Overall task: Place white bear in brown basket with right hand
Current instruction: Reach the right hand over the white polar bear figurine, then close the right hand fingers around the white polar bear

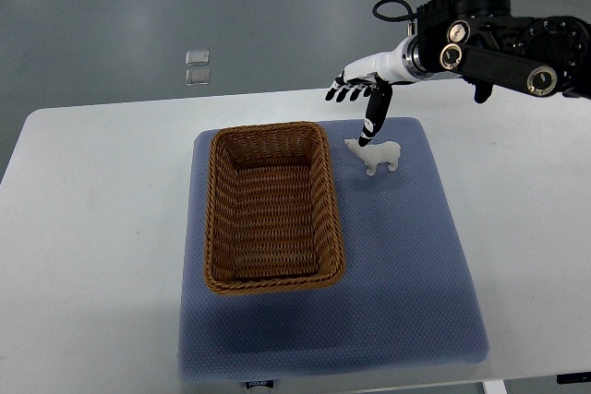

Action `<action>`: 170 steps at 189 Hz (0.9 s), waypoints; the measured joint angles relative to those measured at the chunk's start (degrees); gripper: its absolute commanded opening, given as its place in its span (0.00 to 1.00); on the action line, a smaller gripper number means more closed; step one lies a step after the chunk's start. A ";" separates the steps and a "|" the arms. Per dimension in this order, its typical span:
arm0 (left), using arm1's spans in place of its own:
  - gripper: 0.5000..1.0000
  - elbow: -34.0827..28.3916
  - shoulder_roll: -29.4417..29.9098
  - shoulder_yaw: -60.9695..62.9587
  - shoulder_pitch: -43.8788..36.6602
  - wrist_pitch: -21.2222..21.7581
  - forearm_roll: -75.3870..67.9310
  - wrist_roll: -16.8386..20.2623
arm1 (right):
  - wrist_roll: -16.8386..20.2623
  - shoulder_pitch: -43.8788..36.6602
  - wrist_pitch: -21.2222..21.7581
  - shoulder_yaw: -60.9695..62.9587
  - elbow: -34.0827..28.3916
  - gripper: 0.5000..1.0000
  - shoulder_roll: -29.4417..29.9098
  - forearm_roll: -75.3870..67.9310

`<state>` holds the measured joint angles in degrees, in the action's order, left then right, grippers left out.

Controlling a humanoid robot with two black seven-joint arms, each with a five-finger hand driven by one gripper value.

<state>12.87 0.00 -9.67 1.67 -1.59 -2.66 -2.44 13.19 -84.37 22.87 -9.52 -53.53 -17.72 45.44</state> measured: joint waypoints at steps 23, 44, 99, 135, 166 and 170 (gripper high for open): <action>1.00 0.00 0.00 0.01 0.00 0.00 0.06 -0.02 | -0.11 2.58 -2.73 -0.14 0.90 0.85 0.89 1.53; 1.00 -0.03 0.00 0.07 0.00 0.01 0.09 -0.02 | -0.36 4.71 -4.56 -0.15 1.70 0.83 1.33 3.67; 1.00 -0.04 0.00 0.10 0.00 0.08 0.12 -0.11 | -0.71 8.90 -8.54 -0.15 3.20 0.74 3.08 8.13; 1.00 -0.11 0.00 0.10 0.00 0.09 0.12 -0.11 | -0.71 10.67 -9.60 -0.24 4.08 0.66 3.77 9.90; 1.00 -0.13 0.00 0.10 0.00 0.10 0.12 -0.11 | -0.71 11.45 -9.92 -0.24 4.55 0.59 3.83 10.89; 1.00 -0.13 0.00 0.10 0.00 0.10 0.12 -0.11 | -0.71 11.54 -9.93 -0.24 4.63 0.59 3.83 10.93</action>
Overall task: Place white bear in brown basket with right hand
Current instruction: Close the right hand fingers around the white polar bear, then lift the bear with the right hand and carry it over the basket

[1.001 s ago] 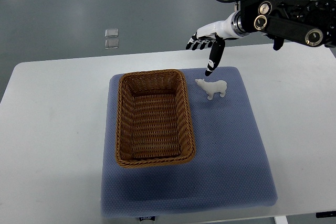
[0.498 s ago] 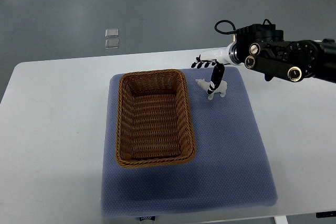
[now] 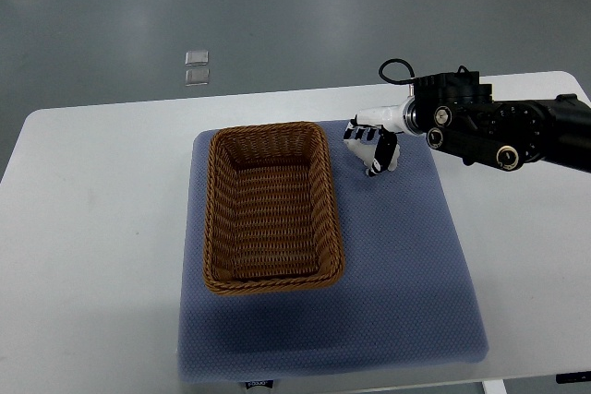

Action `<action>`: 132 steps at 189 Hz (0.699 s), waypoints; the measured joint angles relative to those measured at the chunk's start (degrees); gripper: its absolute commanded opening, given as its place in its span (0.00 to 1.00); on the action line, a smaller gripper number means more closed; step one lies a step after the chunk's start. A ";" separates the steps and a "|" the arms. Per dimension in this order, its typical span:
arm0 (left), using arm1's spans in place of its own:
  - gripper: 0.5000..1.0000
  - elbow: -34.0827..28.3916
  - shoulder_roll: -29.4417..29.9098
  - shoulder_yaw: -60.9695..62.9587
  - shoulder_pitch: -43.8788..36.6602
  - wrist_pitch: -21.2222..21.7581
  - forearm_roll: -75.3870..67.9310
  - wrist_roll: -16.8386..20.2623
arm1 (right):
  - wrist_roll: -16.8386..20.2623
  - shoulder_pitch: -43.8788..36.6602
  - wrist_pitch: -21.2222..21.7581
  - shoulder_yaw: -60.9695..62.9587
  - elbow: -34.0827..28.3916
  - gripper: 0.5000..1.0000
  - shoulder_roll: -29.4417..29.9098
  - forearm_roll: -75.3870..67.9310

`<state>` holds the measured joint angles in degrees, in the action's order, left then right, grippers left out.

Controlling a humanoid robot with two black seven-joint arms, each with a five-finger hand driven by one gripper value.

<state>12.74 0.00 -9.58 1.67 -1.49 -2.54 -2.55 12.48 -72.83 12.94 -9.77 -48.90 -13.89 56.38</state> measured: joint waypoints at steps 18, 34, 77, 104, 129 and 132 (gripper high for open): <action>1.00 0.00 0.00 0.00 0.00 0.00 0.00 0.00 | 0.00 0.42 -0.02 -0.03 0.31 0.52 0.00 0.53; 1.00 -0.01 0.00 0.00 0.00 0.00 0.00 0.00 | -0.01 0.79 -0.03 -0.03 0.62 0.48 0.01 1.29; 1.00 -0.10 0.00 0.02 0.00 0.00 0.05 0.00 | -0.08 1.32 -0.73 -0.08 1.29 0.18 0.05 2.10; 1.00 -0.10 0.00 0.08 0.00 0.00 0.09 0.00 | -0.08 1.37 -0.81 -0.14 1.58 0.00 0.03 2.24; 1.00 -0.14 0.00 0.09 0.00 0.00 0.09 0.00 | -0.08 1.19 -0.81 -0.14 1.58 0.00 0.00 2.77; 1.00 -0.15 0.00 0.09 0.00 0.00 0.09 0.00 | -0.08 1.06 -0.81 -0.14 1.57 0.00 -0.04 2.79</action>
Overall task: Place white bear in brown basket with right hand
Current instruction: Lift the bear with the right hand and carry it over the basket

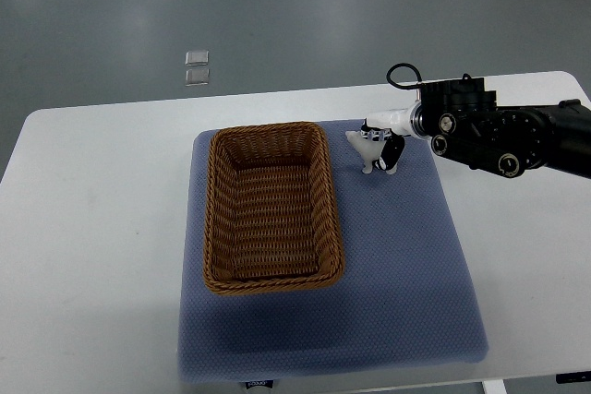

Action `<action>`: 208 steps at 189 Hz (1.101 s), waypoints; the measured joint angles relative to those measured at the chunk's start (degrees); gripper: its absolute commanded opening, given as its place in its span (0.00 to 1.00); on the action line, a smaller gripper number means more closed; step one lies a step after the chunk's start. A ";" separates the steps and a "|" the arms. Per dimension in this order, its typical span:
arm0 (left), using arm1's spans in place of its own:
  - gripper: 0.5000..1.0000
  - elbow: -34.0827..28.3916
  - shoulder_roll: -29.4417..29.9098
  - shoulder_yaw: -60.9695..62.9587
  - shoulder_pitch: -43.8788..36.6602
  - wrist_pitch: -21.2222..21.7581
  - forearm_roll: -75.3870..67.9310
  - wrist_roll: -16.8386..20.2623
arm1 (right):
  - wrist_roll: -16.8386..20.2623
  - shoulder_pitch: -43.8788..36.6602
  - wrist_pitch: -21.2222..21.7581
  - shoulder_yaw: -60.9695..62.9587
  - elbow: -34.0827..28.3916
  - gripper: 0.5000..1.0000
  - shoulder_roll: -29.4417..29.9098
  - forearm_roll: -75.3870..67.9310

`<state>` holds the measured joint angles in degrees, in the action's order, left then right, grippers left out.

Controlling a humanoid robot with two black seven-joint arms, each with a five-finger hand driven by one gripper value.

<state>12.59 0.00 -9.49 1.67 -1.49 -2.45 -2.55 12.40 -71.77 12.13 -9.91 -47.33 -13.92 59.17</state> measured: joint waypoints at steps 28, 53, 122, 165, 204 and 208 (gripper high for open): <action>1.00 -0.07 0.00 0.00 0.00 0.00 0.00 0.00 | 0.07 -2.95 0.76 0.16 -0.93 0.00 -1.34 -0.62; 1.00 -0.11 0.00 0.00 0.00 0.00 0.00 0.00 | 0.06 -8.53 3.67 0.40 -4.09 0.00 -4.60 -1.13; 1.00 0.05 0.00 -0.13 0.00 0.00 0.00 -0.01 | 0.23 -24.48 9.90 0.06 -16.71 0.00 -14.33 -5.93; 1.00 -0.06 0.00 -0.11 0.00 0.00 0.00 -0.01 | 0.26 -25.52 9.81 0.06 -18.09 0.00 -12.71 -6.61; 1.00 -0.28 0.00 -0.09 0.00 0.00 -0.02 0.00 | 0.09 -24.94 5.63 0.13 -18.05 0.00 -5.42 -10.89; 1.00 -0.29 0.00 -0.09 0.00 0.00 -0.02 0.00 | 0.08 -24.74 5.00 0.11 -17.88 0.00 -4.16 -11.07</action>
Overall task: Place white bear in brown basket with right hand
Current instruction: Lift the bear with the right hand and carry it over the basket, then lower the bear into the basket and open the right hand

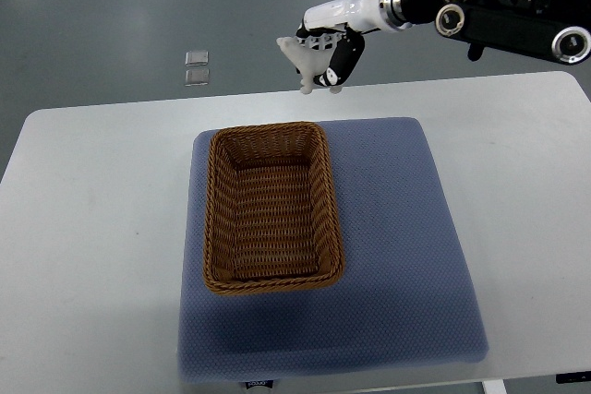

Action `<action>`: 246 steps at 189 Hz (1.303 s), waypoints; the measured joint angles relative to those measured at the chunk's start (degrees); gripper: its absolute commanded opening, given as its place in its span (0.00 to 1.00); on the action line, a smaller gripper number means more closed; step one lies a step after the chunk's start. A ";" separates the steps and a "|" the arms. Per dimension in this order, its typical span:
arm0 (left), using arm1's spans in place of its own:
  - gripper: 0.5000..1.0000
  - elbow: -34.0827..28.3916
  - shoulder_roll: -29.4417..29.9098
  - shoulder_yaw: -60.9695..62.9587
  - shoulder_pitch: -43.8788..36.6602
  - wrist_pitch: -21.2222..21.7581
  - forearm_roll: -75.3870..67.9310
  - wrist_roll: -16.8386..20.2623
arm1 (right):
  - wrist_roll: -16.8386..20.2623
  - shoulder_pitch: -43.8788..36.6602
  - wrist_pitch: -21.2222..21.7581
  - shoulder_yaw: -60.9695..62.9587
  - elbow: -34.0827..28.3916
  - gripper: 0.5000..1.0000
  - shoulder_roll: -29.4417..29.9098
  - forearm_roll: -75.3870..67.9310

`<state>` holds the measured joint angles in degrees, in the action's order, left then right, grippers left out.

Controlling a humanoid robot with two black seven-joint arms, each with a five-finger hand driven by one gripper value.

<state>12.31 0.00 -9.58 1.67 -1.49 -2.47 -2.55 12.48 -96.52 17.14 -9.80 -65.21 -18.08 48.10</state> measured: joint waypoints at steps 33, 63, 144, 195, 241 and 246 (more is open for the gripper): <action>1.00 -0.01 0.00 0.06 0.00 0.00 0.00 0.00 | 0.00 2.71 -3.38 -1.04 2.97 0.00 8.50 -0.24; 1.00 -0.01 0.00 0.09 0.00 0.00 0.00 0.00 | 0.00 6.83 -5.48 -1.44 6.01 0.00 14.51 0.20; 1.00 -0.10 0.00 0.09 -0.01 0.08 0.00 0.00 | 0.00 15.91 -7.71 -3.11 11.20 0.00 18.08 3.26; 1.00 -0.07 0.00 0.20 -0.01 0.08 0.00 0.00 | -0.04 17.86 -8.89 -3.21 11.63 0.07 18.08 3.67; 1.00 -0.07 0.00 0.20 0.00 0.08 0.00 0.00 | -0.08 19.71 -9.13 -3.22 12.42 0.32 18.08 3.67; 1.00 -0.08 0.00 0.20 -0.01 0.08 0.00 0.00 | -0.08 19.73 -9.14 -3.22 12.48 0.38 18.08 3.67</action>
<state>12.23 0.00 -9.38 1.66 -1.41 -2.46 -2.55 12.40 -76.78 8.00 -13.01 -52.73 0.00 51.77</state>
